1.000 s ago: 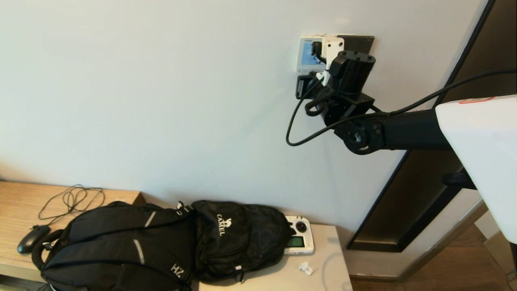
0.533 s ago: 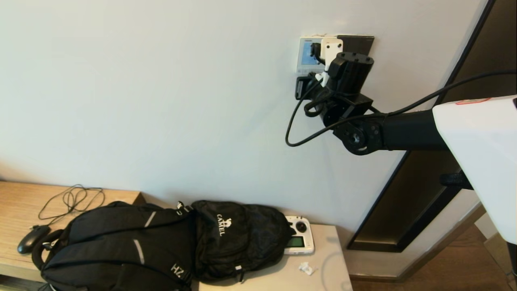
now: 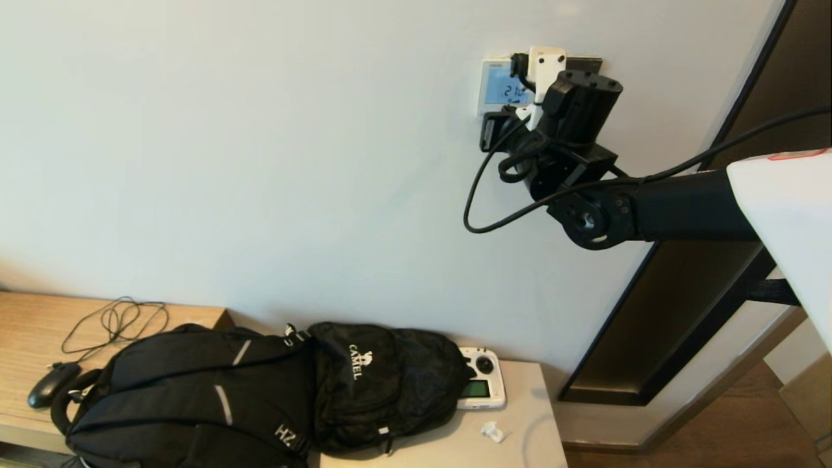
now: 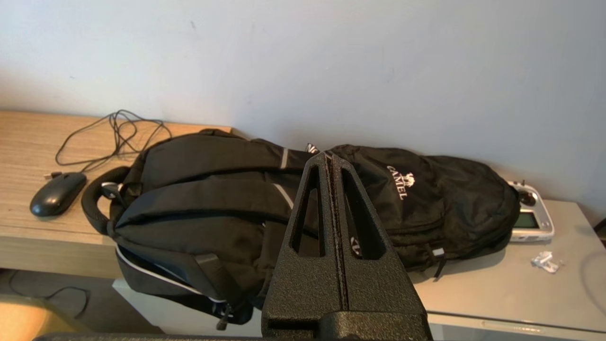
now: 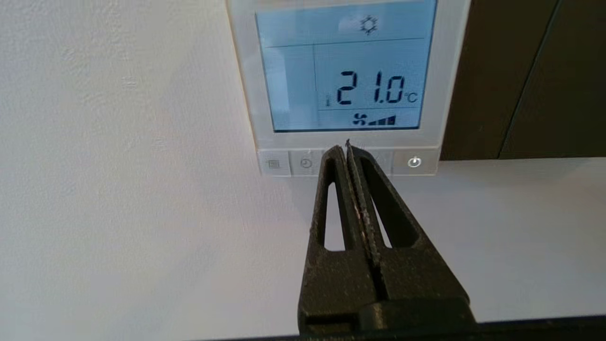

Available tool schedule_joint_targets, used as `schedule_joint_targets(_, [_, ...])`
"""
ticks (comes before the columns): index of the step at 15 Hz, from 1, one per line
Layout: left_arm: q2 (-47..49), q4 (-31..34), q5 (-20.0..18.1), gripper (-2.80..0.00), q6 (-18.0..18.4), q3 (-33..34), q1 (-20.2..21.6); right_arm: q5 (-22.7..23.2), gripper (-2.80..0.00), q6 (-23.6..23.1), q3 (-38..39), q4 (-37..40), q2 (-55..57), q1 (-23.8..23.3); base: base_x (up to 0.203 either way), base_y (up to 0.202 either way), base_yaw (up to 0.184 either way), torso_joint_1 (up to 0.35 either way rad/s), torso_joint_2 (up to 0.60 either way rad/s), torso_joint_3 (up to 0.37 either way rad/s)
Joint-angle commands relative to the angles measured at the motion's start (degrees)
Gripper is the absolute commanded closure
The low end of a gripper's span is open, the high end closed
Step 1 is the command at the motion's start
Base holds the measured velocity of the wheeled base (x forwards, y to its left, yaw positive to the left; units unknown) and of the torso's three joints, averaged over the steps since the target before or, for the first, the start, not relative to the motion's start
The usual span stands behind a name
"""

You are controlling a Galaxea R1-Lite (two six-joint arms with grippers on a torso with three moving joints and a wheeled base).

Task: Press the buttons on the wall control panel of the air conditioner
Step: Press the temperature decrease button, then turn off the central air conditioner

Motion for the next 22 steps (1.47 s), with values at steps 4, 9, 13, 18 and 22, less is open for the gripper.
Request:
schedule_joint_targets(4, [-0.11,-0.02,0.02,0.00,-0.01,0.00,0.04,-0.17,0.00,0.00,3.06,-0.64,-6.10,0.55,0.000,0.000,0.000,0.000,0.00,0.000])
schedule_joint_targets(9, [-0.06,-0.02,0.02,0.00,-0.01,0.00,0.04,-0.18,0.00,-0.23,10.44,-1.68,-18.49,1.05,0.000,0.000,0.000,0.000,0.00,0.000])
schedule_joint_targets(13, [-0.02,-0.02,0.02,0.00,-0.01,0.00,0.04,-0.17,0.00,-2.48,19.04,-1.67,-29.92,1.05,0.000,0.000,0.000,0.000,0.00,0.000])
schedule_joint_targets(18, [-0.09,-0.02,-0.01,0.00,-0.01,0.00,0.04,0.13,0.00,-9.30,31.89,-0.45,-41.83,1.18,0.000,0.000,0.000,0.000,0.00,0.000])
schedule_joint_targets(22, [-0.11,-0.02,0.00,0.00,-0.01,0.00,0.04,0.64,0.00,-10.08,39.37,6.27,-47.75,1.73,0.000,0.000,0.000,0.000,0.00,0.000])
